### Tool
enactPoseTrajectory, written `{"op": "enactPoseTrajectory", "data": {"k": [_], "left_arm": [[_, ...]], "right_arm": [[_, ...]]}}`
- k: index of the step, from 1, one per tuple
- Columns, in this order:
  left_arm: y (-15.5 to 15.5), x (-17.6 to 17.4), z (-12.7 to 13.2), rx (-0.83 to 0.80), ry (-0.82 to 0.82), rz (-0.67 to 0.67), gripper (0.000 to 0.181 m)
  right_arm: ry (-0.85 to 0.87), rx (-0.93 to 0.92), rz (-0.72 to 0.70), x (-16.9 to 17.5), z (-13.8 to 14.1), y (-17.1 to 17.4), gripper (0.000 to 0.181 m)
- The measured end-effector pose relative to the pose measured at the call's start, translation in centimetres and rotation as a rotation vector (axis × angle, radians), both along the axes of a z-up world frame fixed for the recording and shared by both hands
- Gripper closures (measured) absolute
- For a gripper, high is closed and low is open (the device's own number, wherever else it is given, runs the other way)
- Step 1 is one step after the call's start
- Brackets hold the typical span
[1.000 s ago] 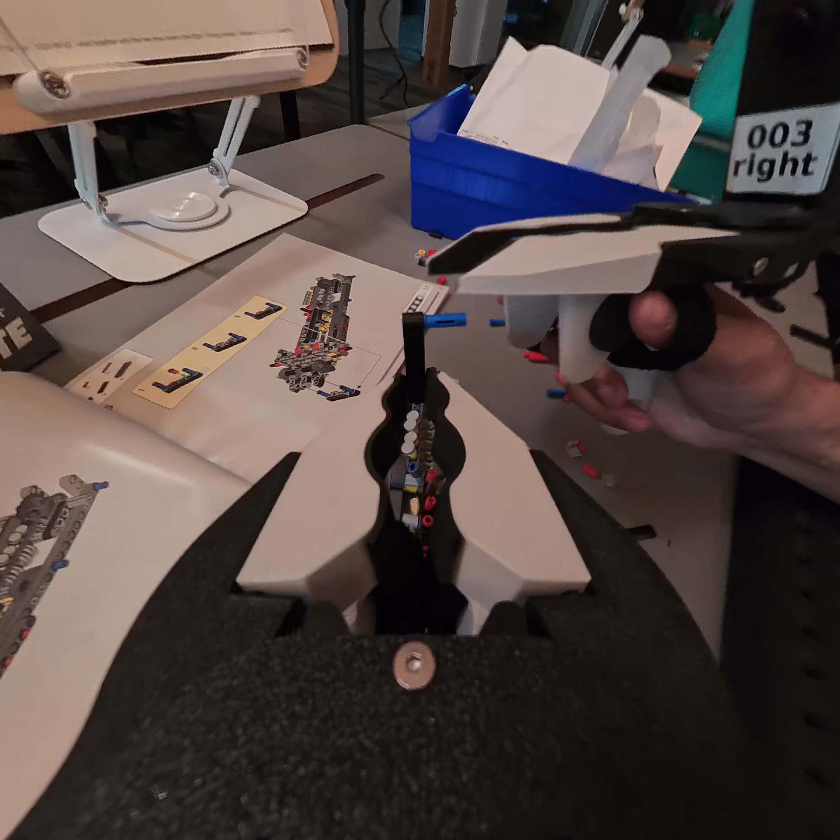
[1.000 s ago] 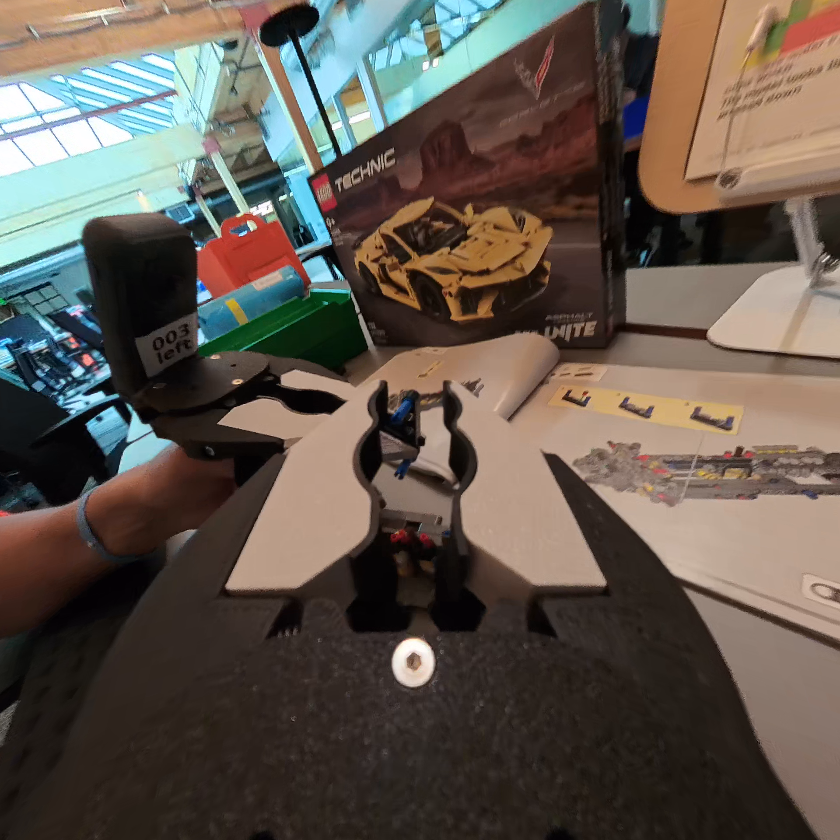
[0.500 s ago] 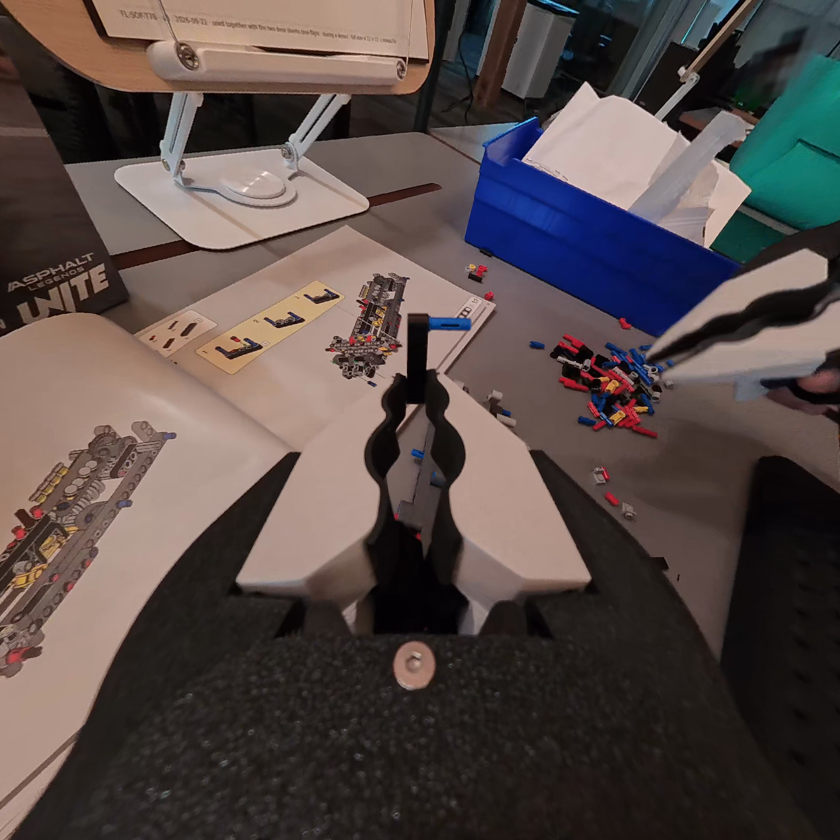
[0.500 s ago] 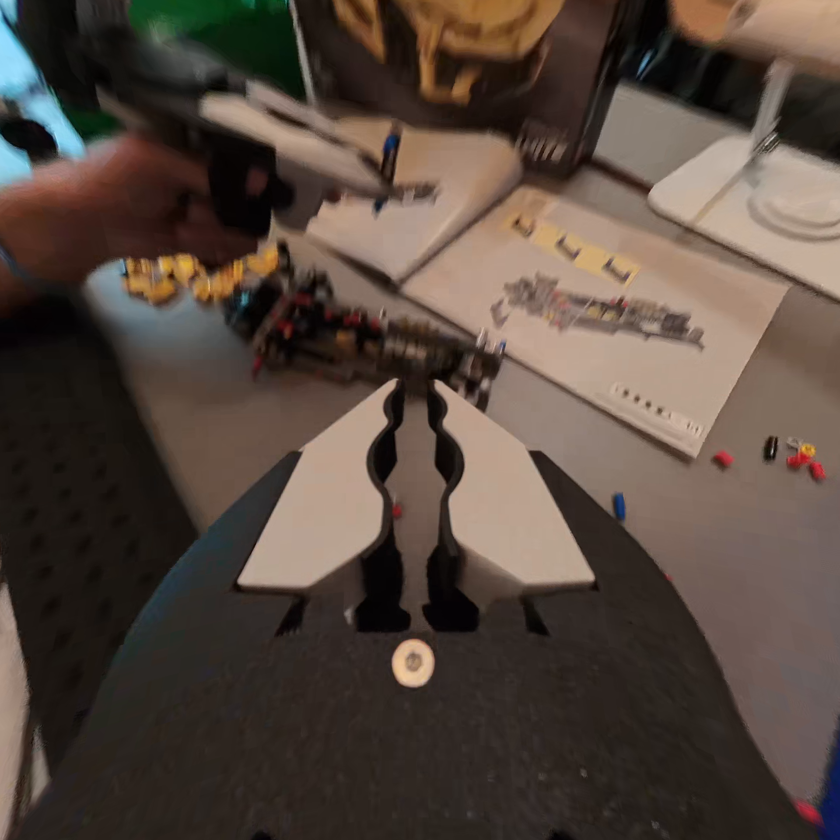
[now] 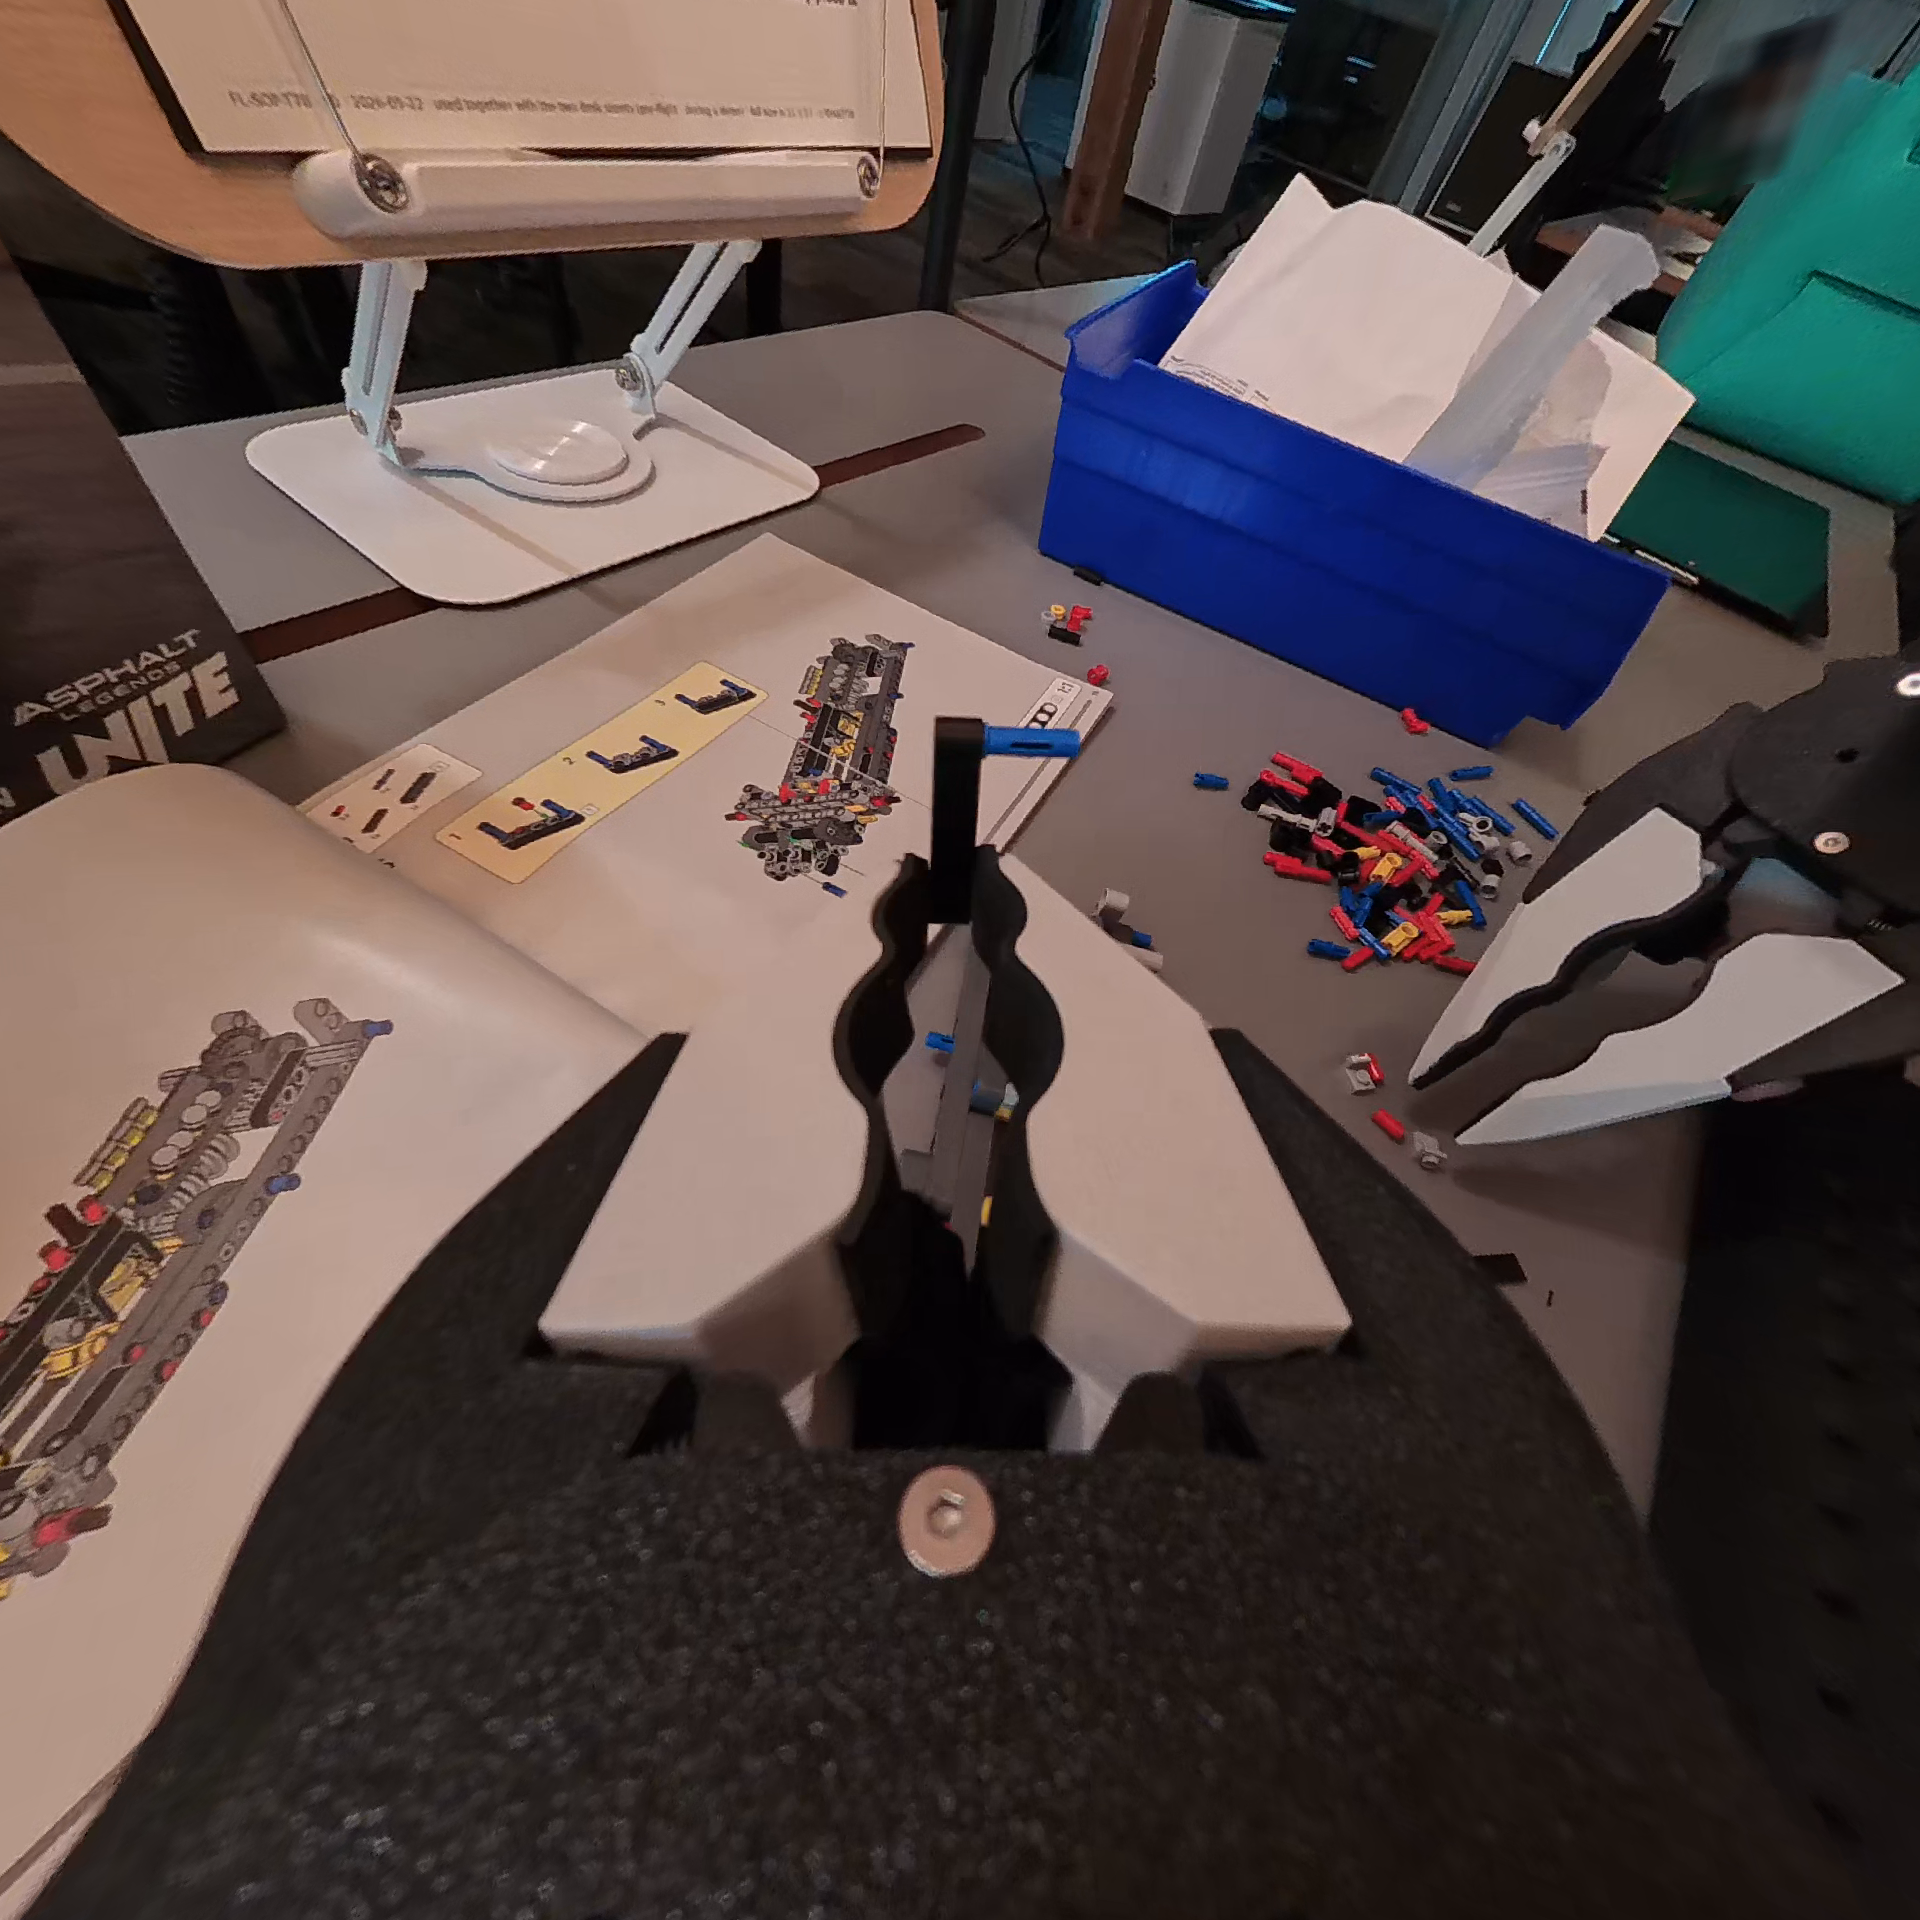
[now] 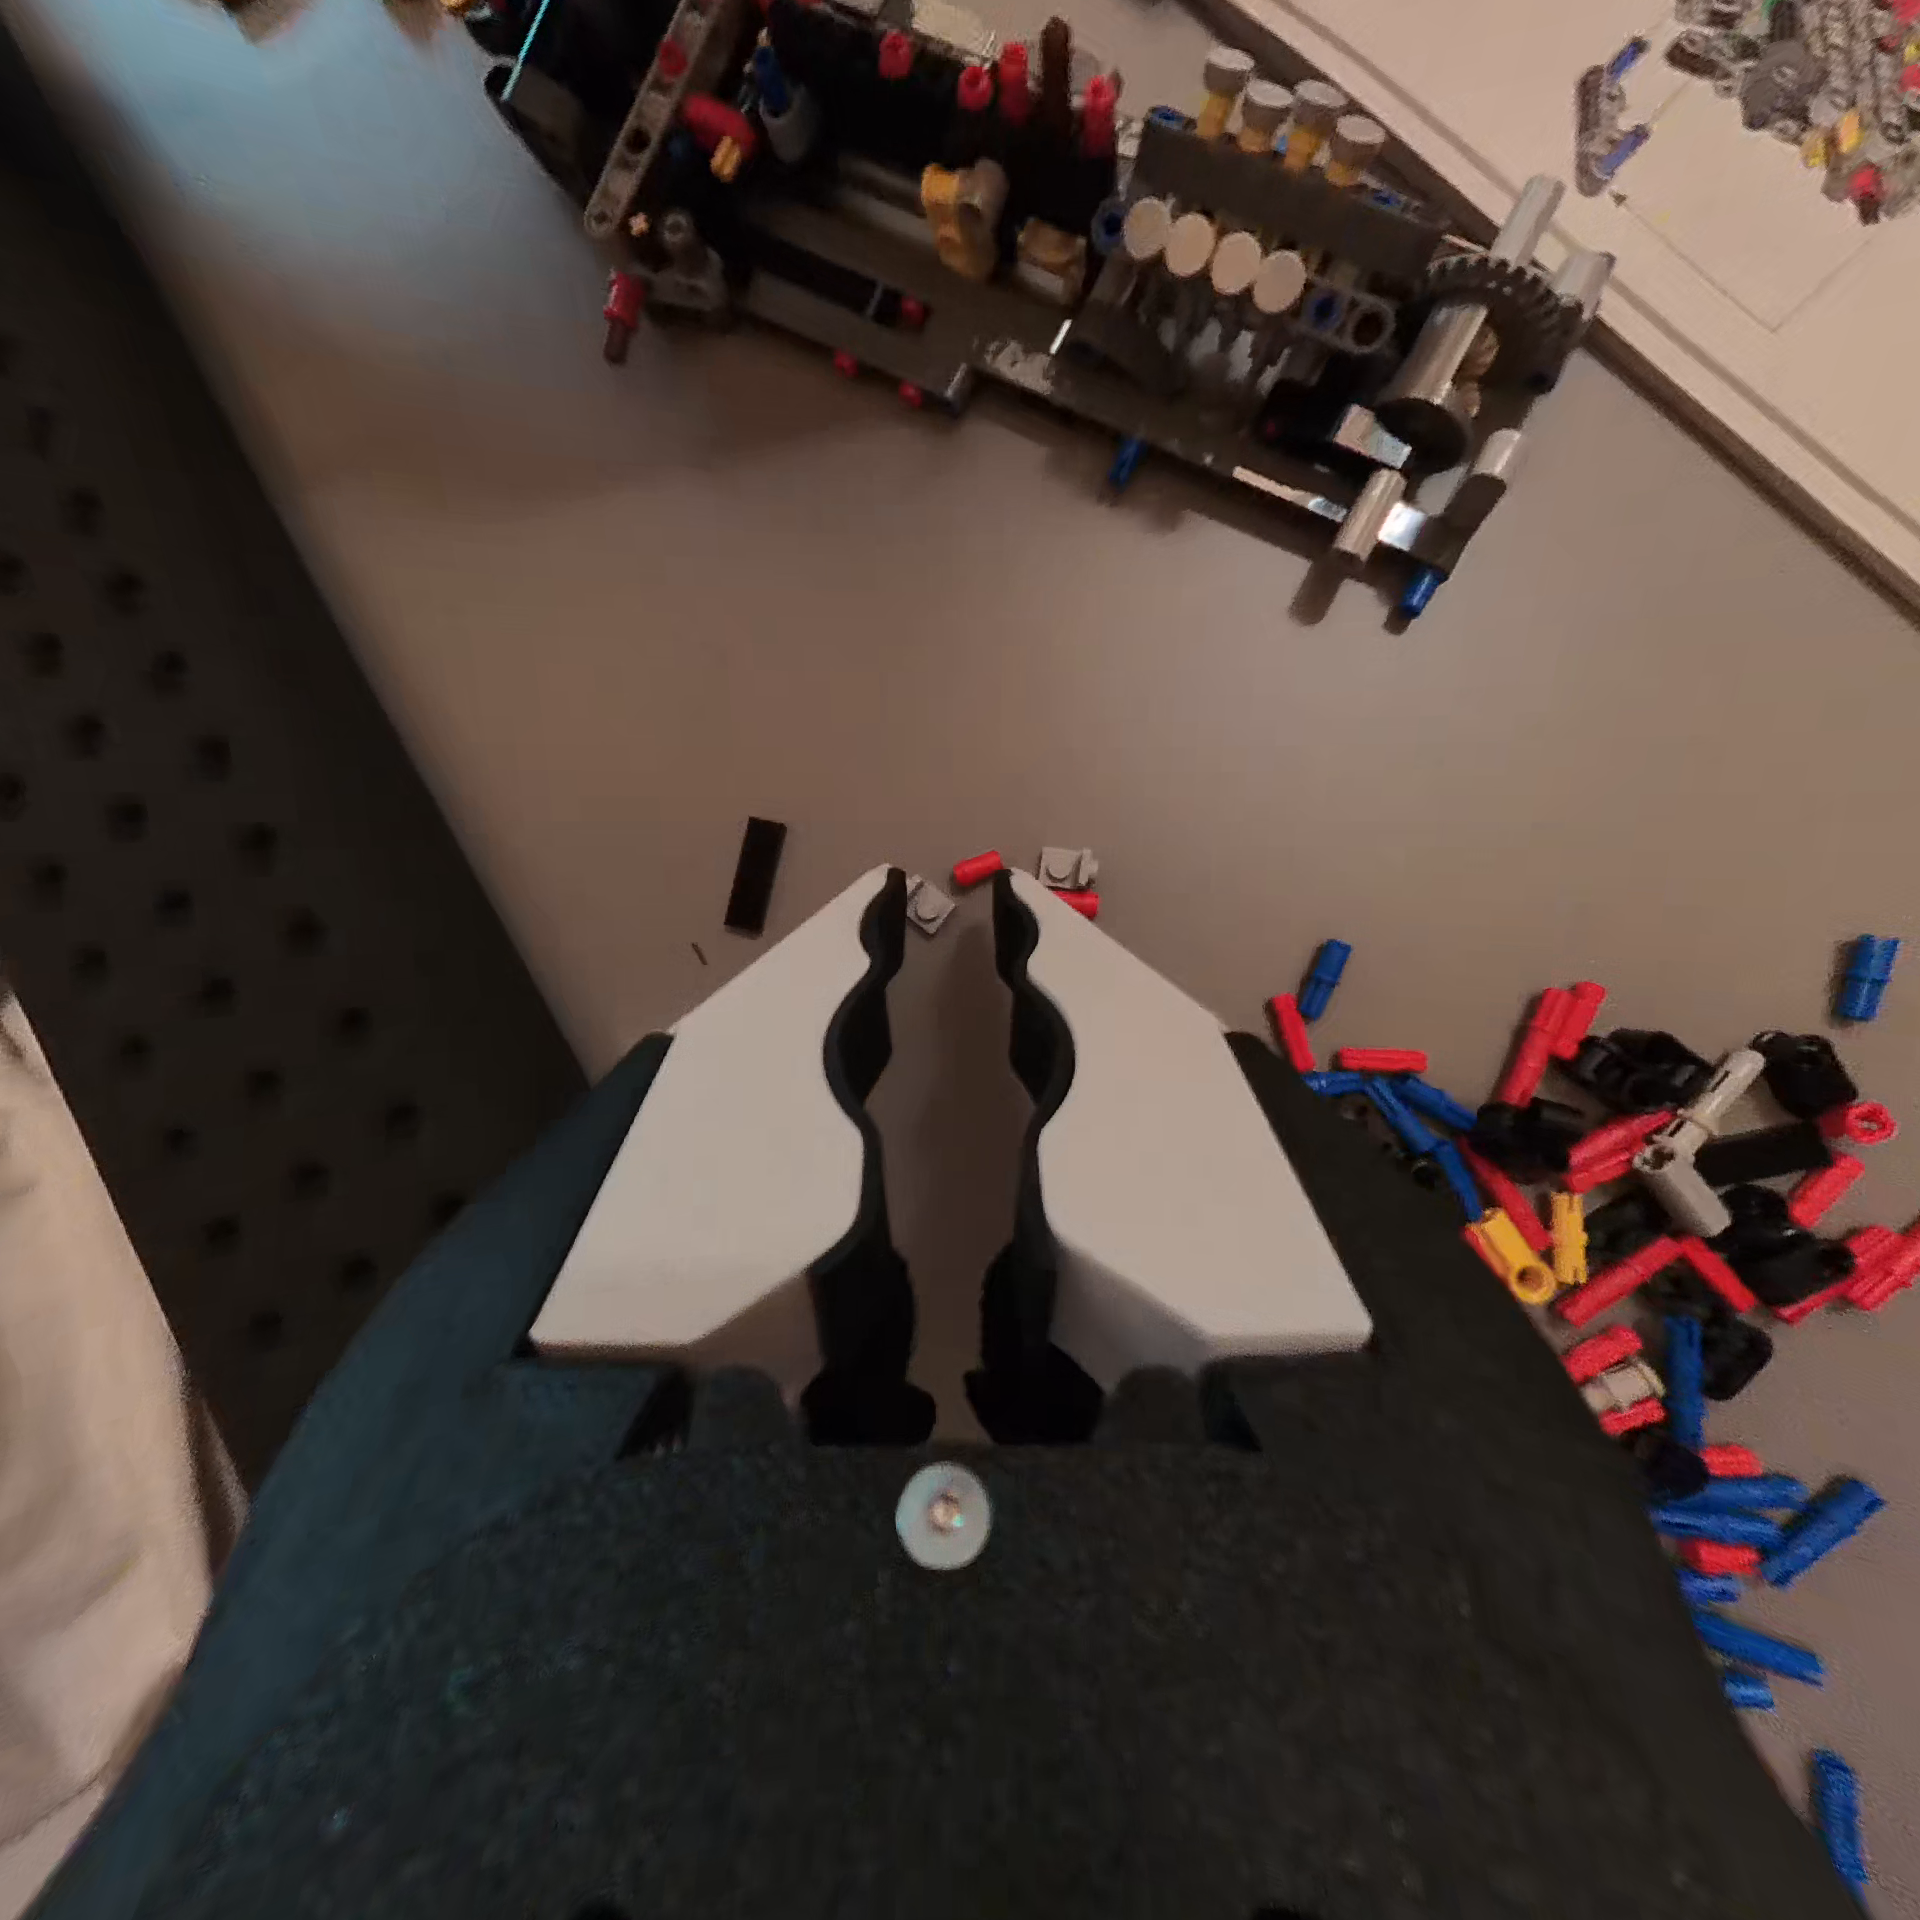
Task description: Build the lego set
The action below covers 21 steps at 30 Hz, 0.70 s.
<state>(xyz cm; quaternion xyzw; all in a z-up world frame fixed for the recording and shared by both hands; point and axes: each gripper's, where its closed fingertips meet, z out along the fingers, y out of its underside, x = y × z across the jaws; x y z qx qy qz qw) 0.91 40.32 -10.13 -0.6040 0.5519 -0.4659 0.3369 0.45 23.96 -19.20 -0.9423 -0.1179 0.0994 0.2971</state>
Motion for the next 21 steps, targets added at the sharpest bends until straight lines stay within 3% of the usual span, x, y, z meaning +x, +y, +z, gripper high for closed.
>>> {"op": "enactPoseTrajectory", "data": {"k": [5, 10, 21], "left_arm": [[-0.5, 0.1, -0.1, -0.001, 0.003, -0.013, 0.175], [-0.6, 0.2, -0.3, 0.021, 0.009, -0.015, 0.175], [-2.2, 0.1, -1.2, 0.056, 0.053, -0.090, 0.175]], "right_arm": [[0.072, 0.032, -0.121, 0.5, -0.2, 0.4, 0.167], [-0.038, 0.072, -0.239, 2.5, -0.3, 0.2, 0.169], [-0.014, 0.077, -0.051, 2.3, -1.4, 0.4, 0.162]]}}
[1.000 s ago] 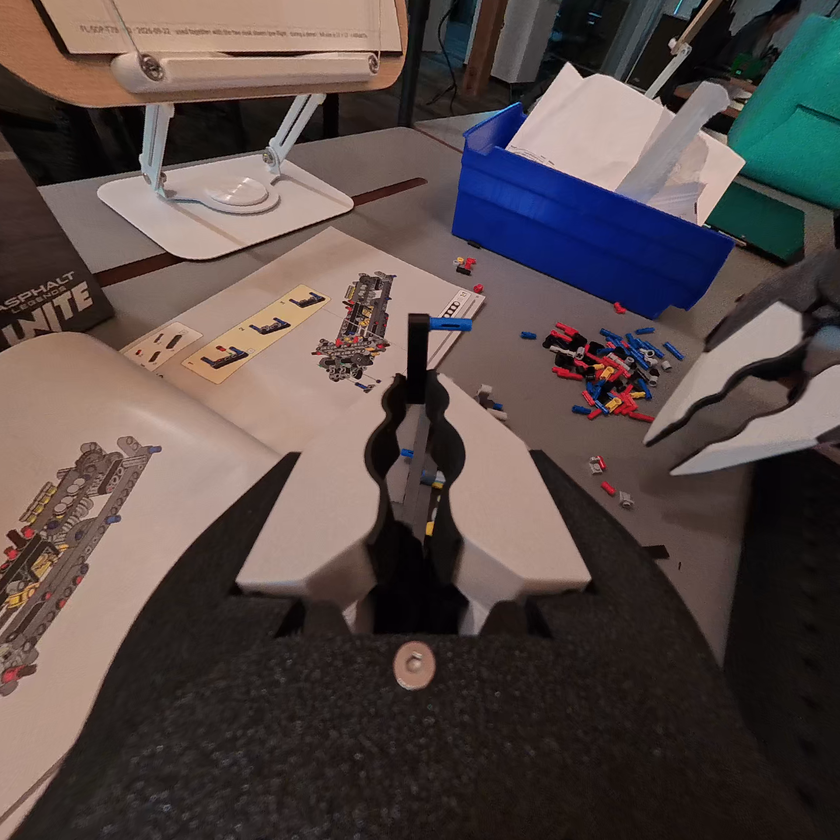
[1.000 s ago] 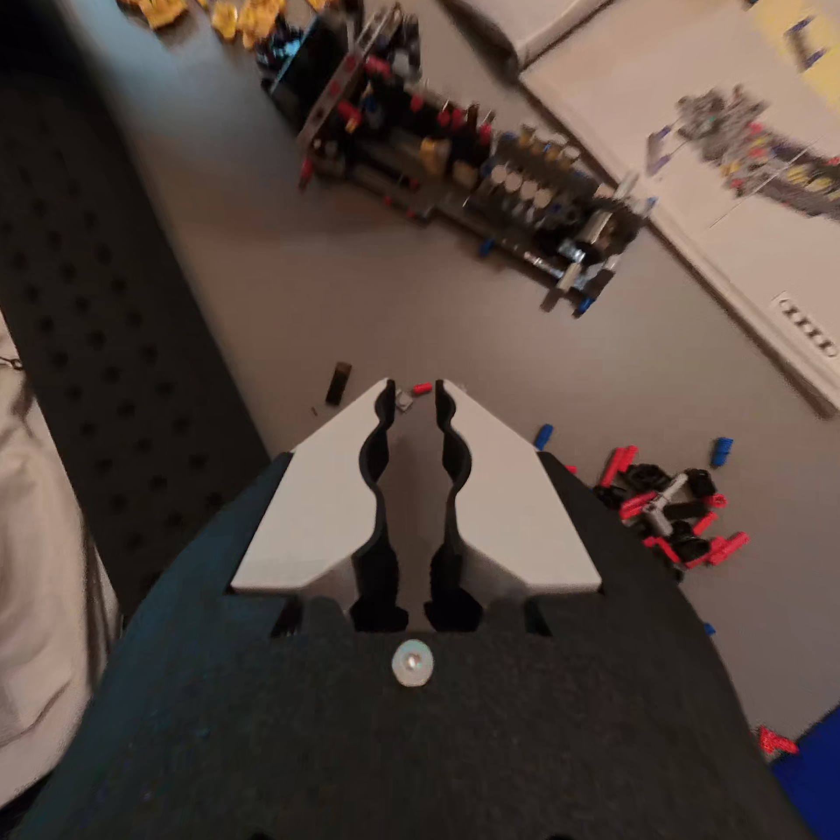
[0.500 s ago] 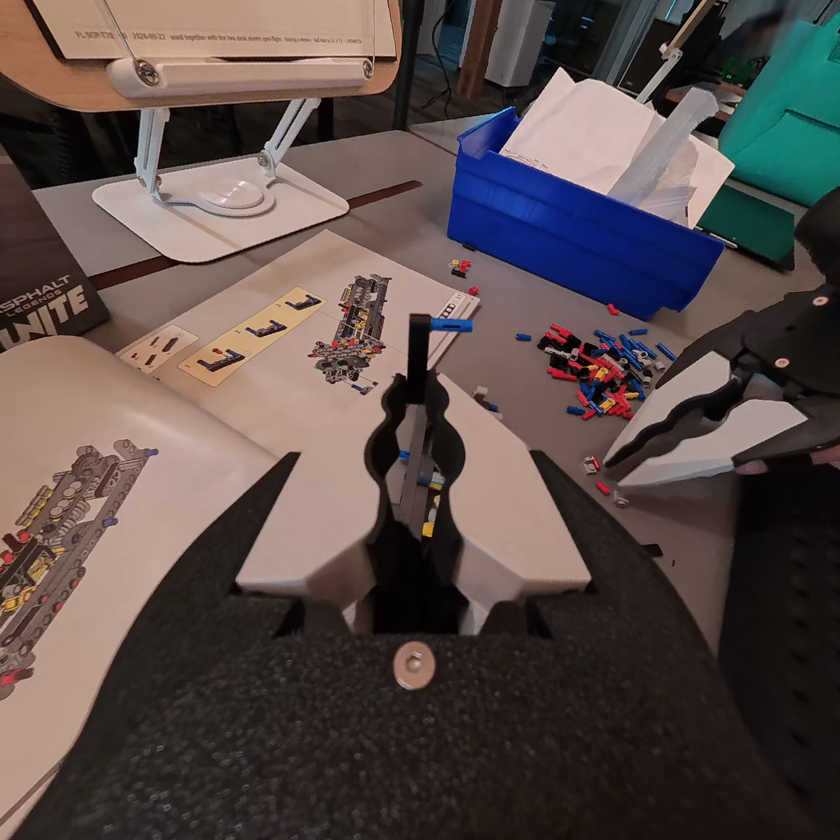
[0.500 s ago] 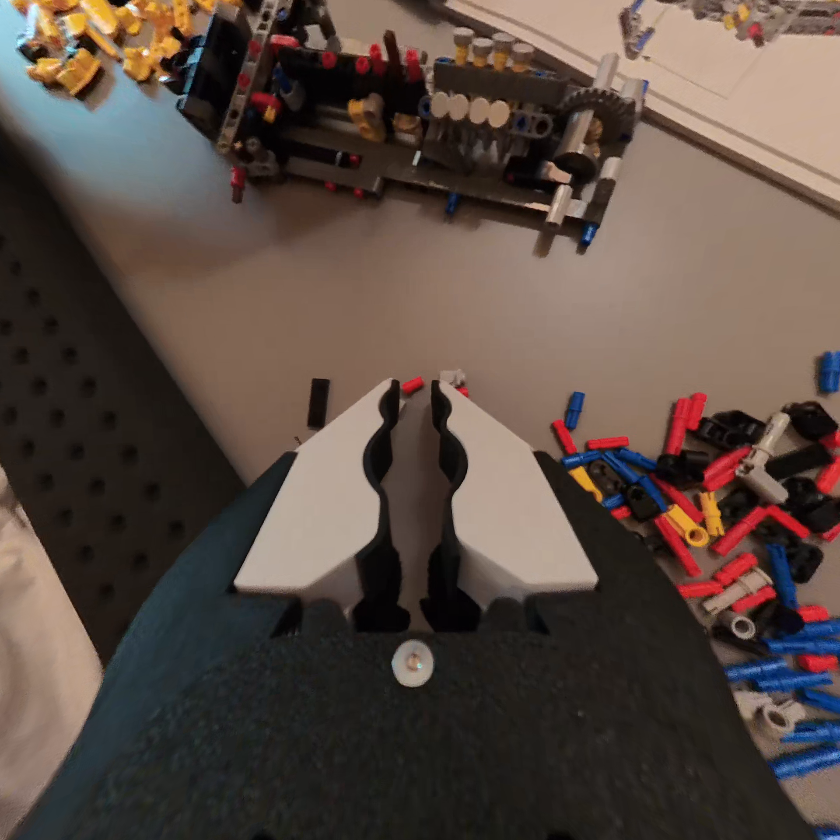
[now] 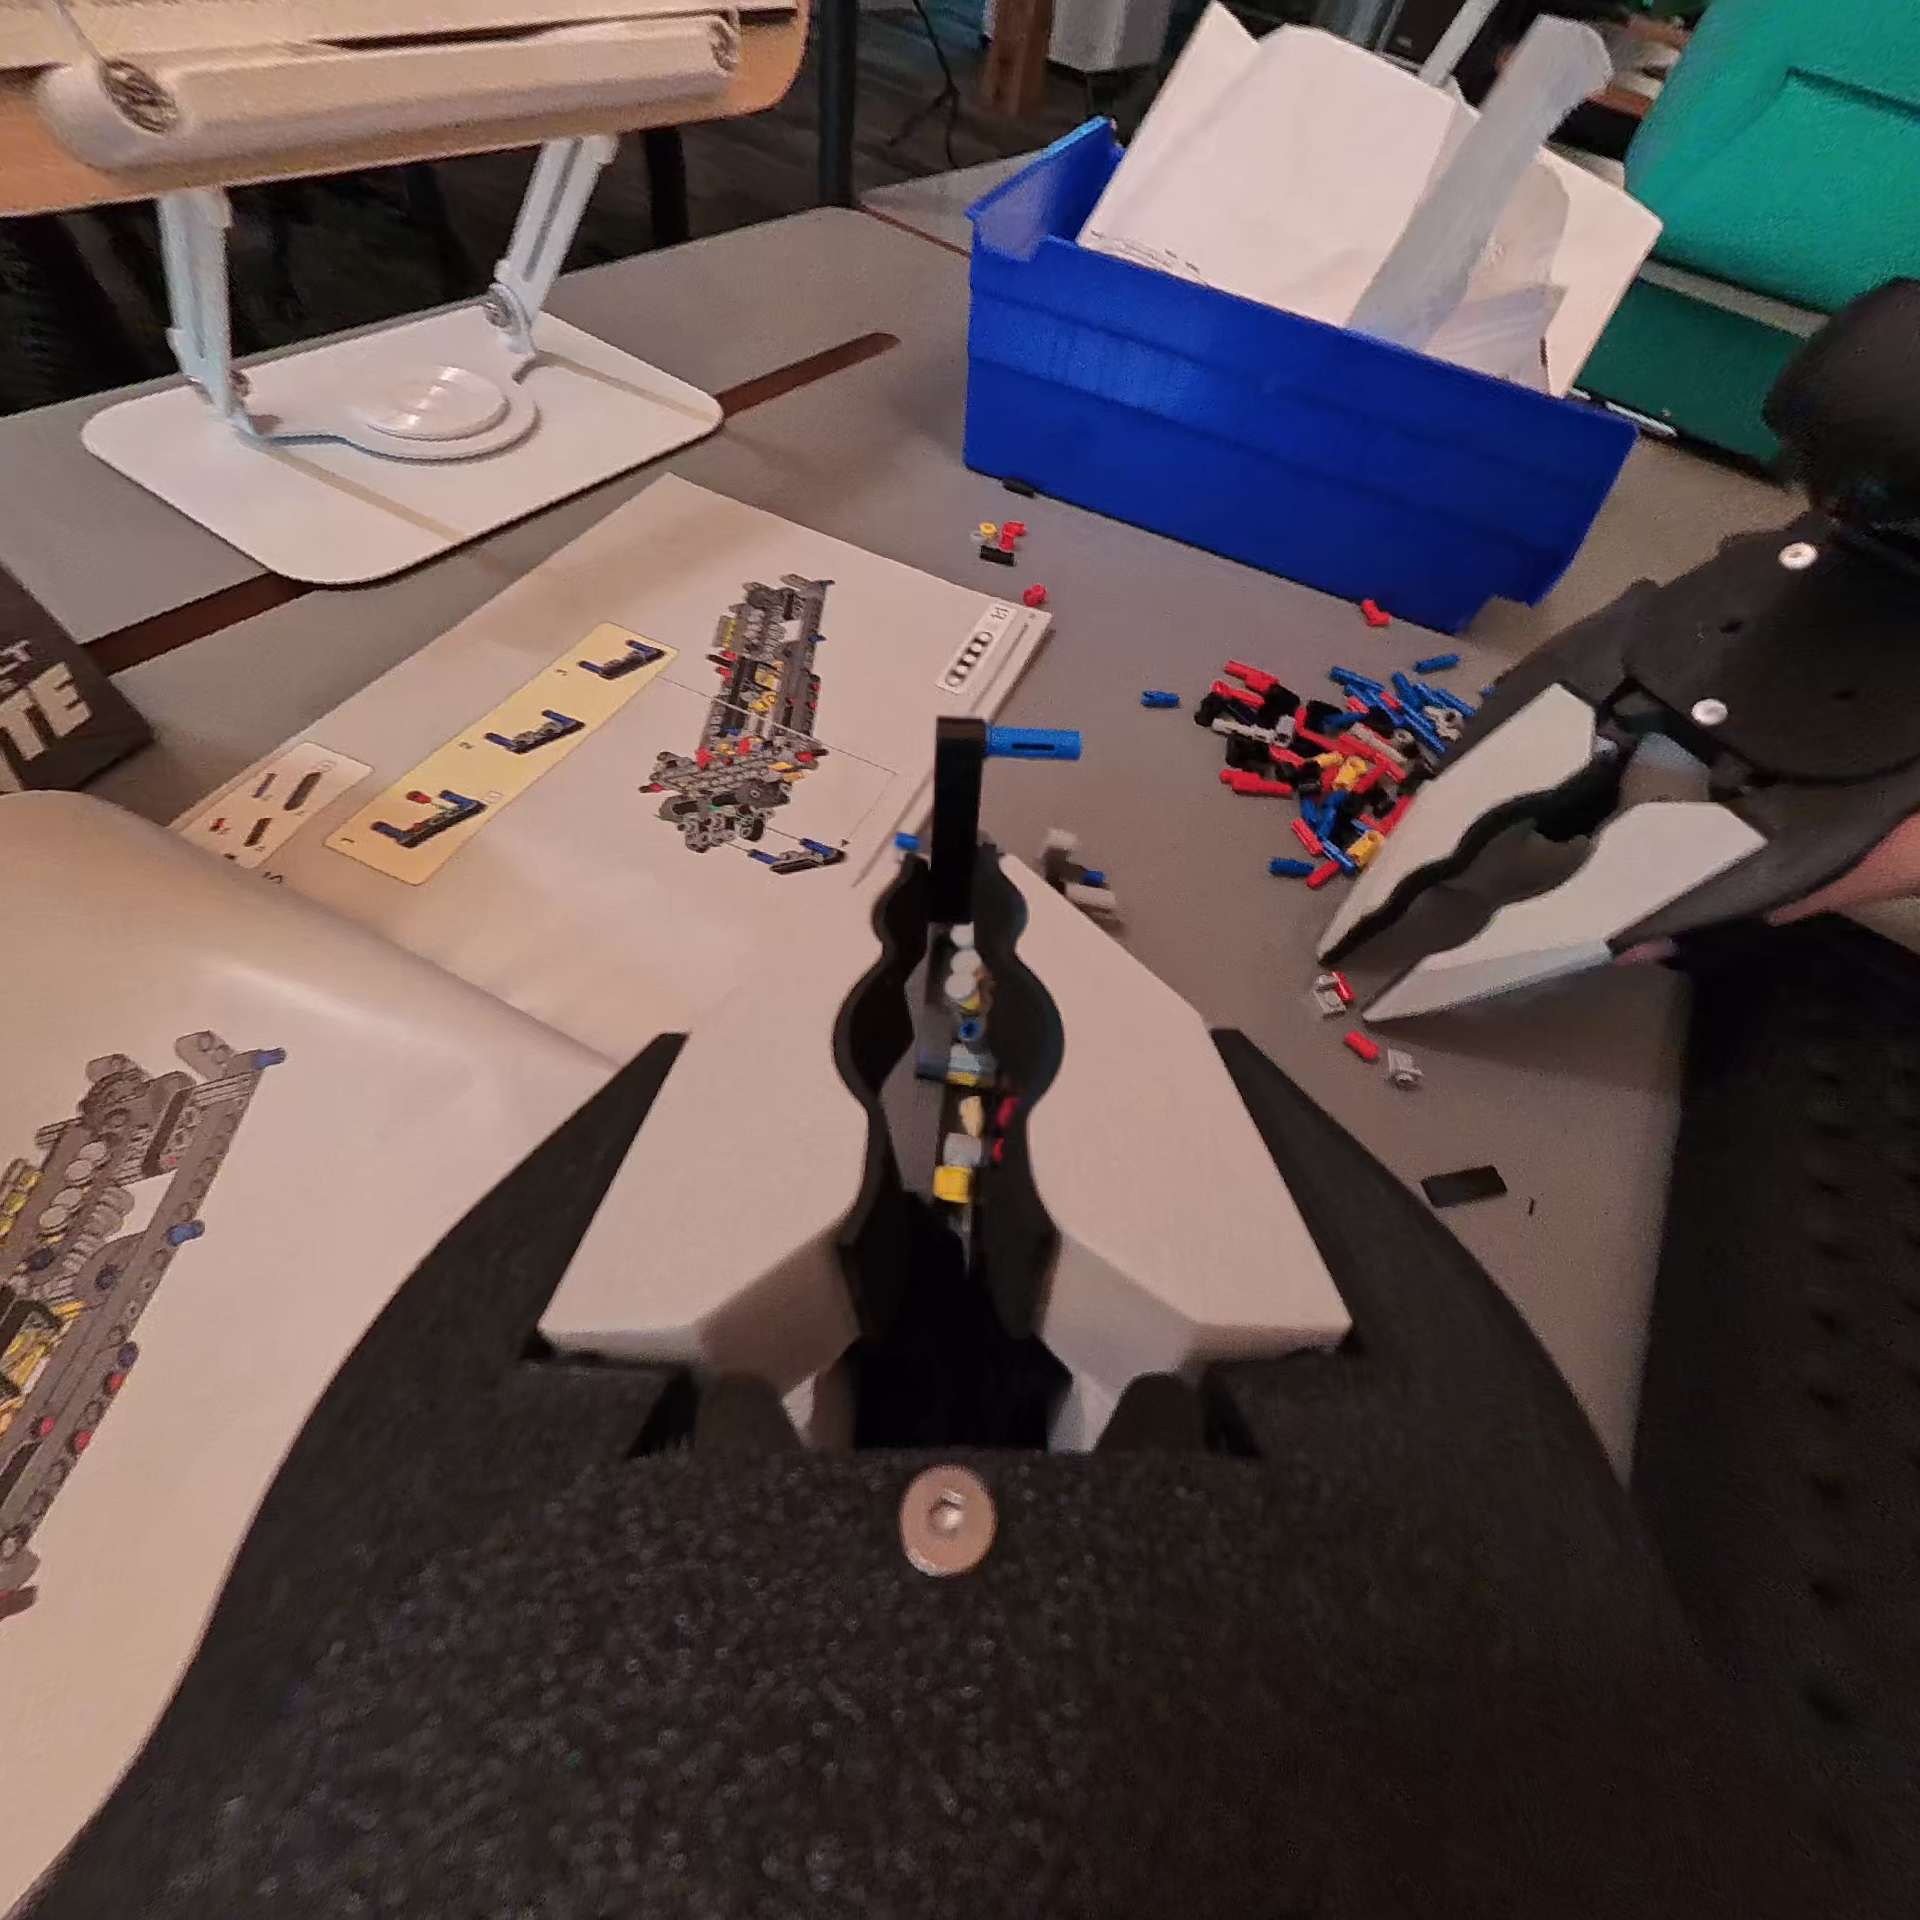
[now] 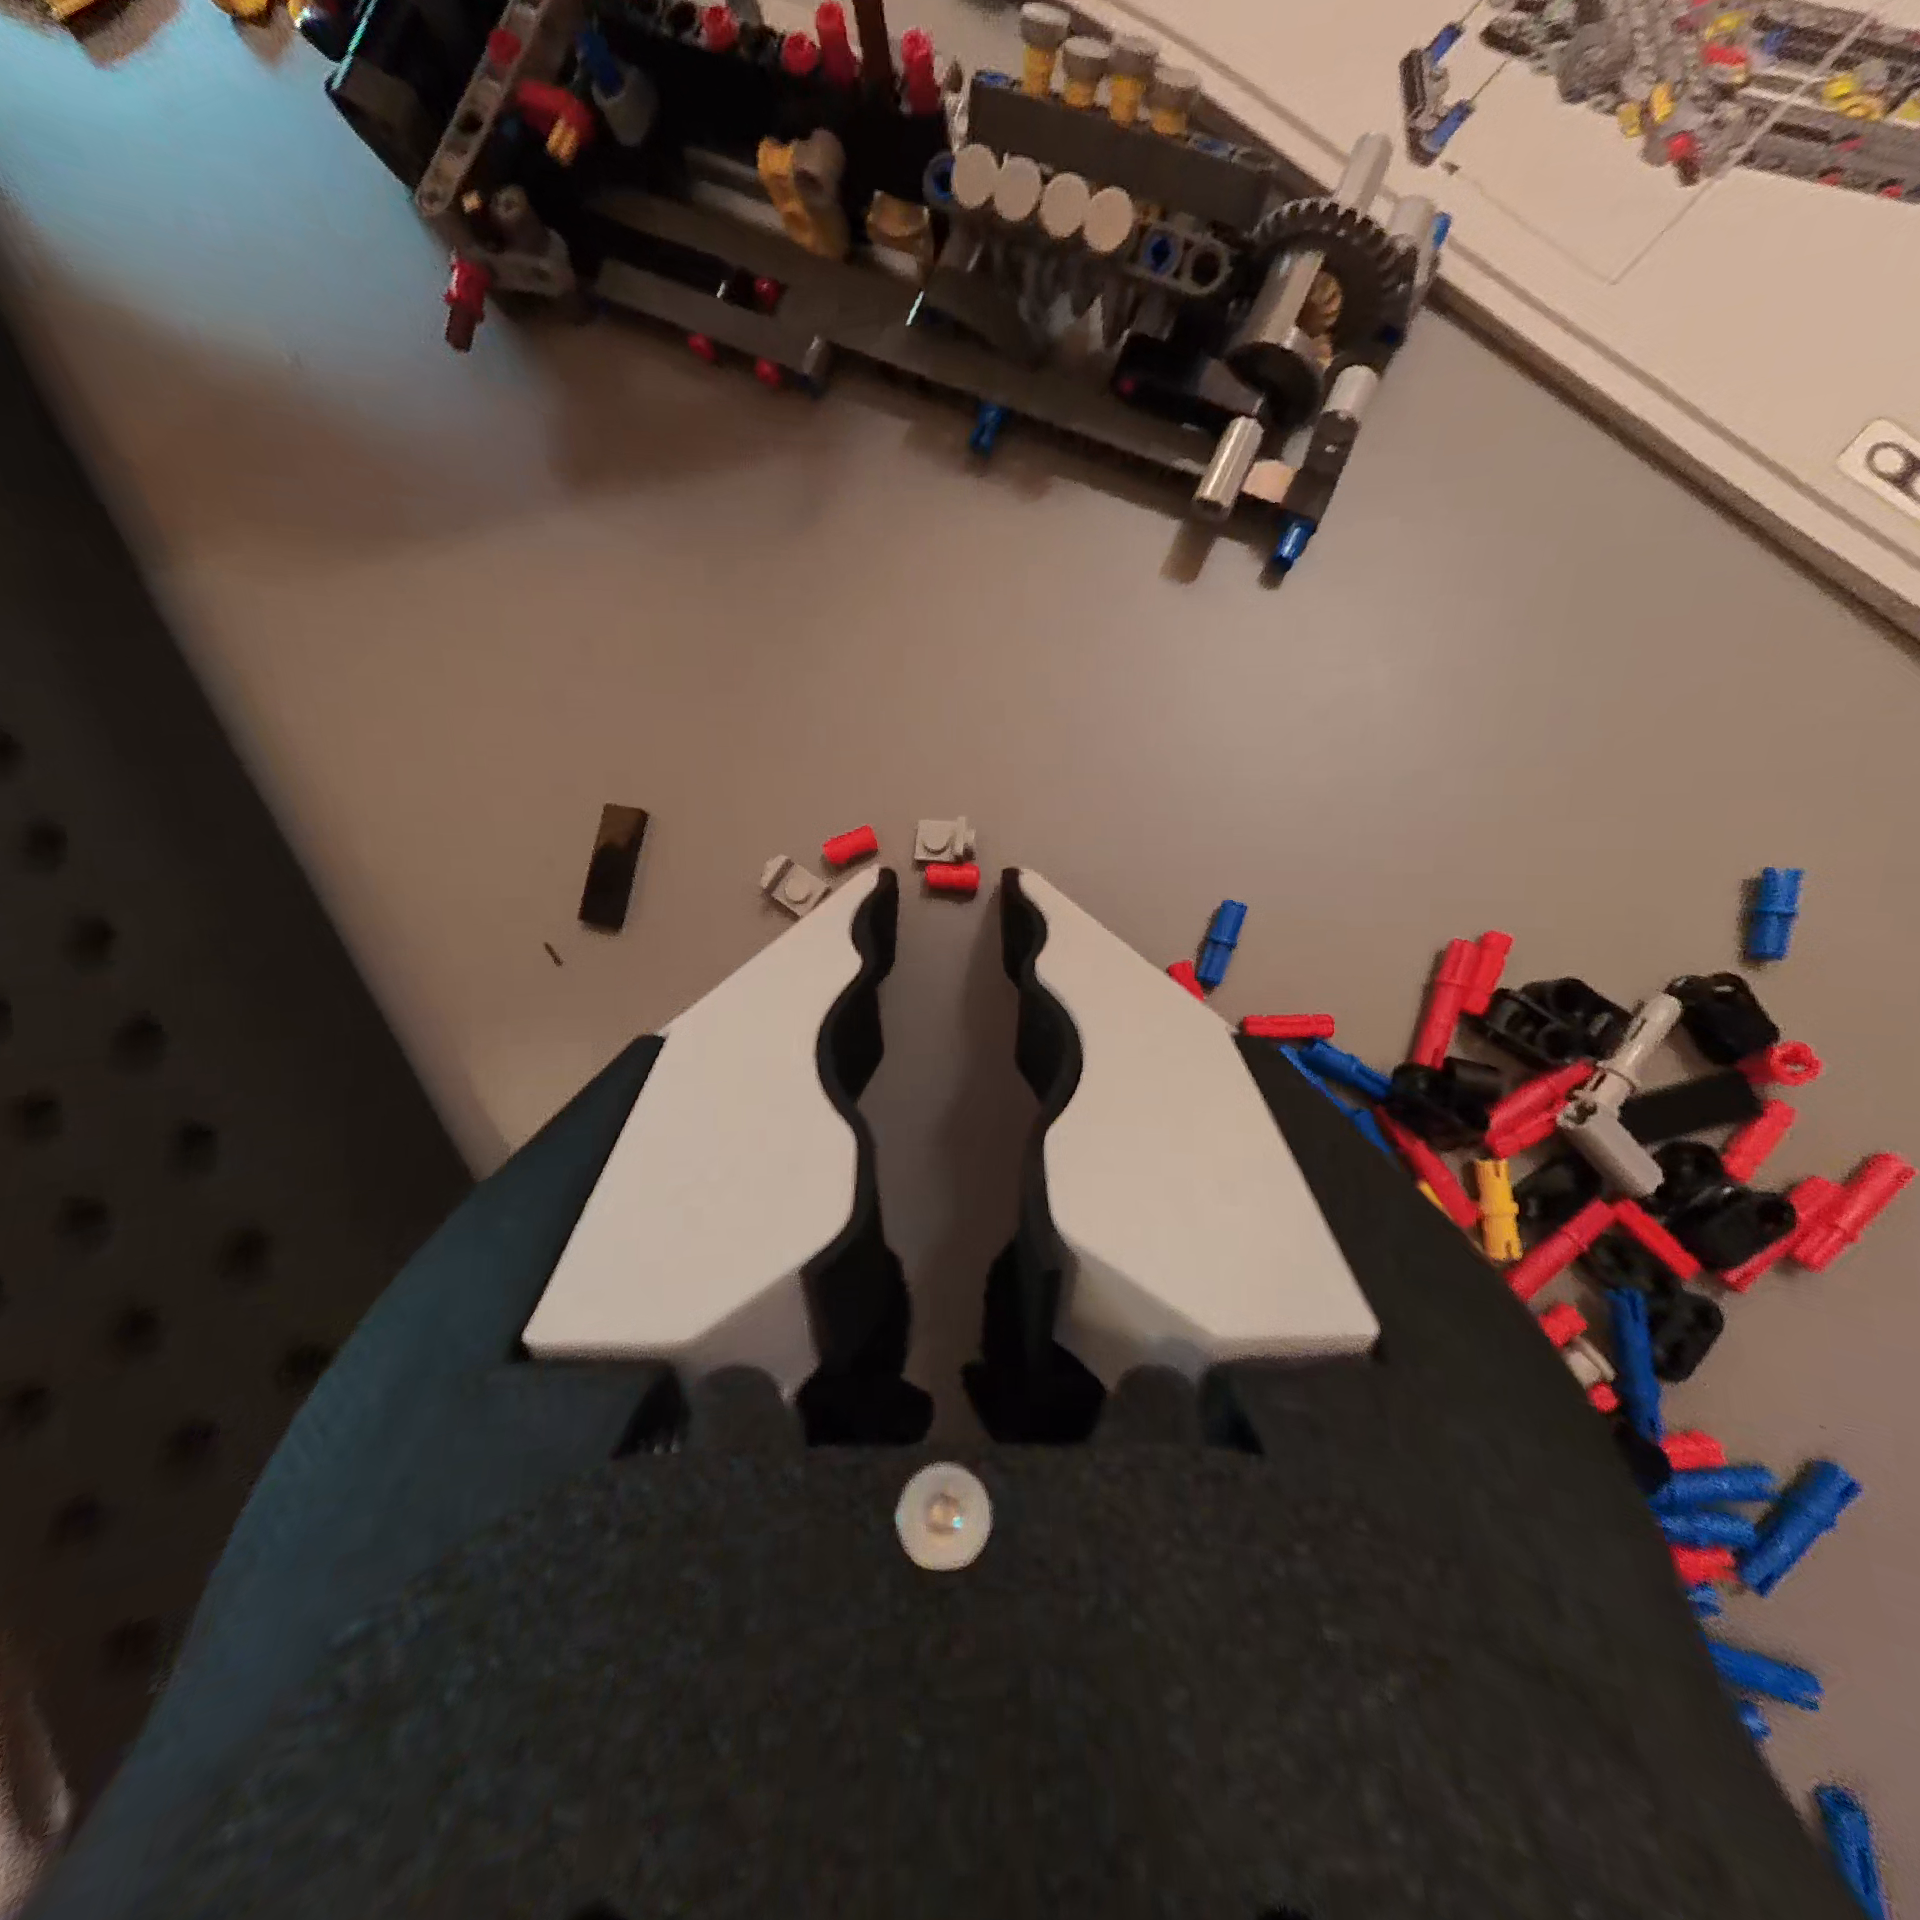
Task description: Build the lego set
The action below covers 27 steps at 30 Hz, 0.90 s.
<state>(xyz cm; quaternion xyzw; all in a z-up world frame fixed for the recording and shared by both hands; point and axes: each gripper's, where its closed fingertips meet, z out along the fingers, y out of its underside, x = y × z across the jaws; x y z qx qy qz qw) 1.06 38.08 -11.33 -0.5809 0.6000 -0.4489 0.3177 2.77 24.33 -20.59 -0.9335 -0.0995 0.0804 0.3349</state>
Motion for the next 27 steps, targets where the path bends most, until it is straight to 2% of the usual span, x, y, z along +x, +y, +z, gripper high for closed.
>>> {"op": "enactPoseTrajectory", "data": {"k": [6, 9, 12, 16, 18, 22, 25, 27], "left_arm": [[-6.6, -2.4, -3.0, -0.013, 0.215, -0.334, 0.175], [-9.2, -4.7, -5.9, 0.124, 0.387, -0.450, 0.174], [-11.0, -6.2, -7.6, 0.222, 0.473, -0.518, 0.174], [-11.5, -6.8, -8.6, 0.250, 0.527, -0.524, 0.174], [-11.0, -6.8, -9.3, 0.264, 0.556, -0.511, 0.174], [-10.7, -6.6, -9.4, 0.268, 0.550, -0.506, 0.174], [-10.7, -6.4, -9.2, 0.233, 0.538, -0.505, 0.153], [-10.5, -5.8, -8.1, 0.147, 0.497, -0.491, 0.150]], "right_arm": [[-0.056, 0.032, 0.027, -0.1, -0.1, 0.1, 0.173], [-0.118, 0.066, 0.037, 0.0, 0.5, -0.1, 0.173], [-0.188, 0.237, 0.062, -0.6, 2.9, 0.6, 0.173], [-0.241, 0.420, 0.049, -2.0, 5.3, 1.7, 0.173], [-0.203, 0.457, 0.019, -2.6, 5.4, 2.3, 0.173], [-0.232, 0.493, -0.028, -2.8, 5.8, 3.2, 0.173], [-0.279, 0.541, -0.023, -3.0, 6.5, 3.5, 0.173], [-0.363, 0.606, -0.009, -3.2, 7.5, 3.6, 0.173]]}}
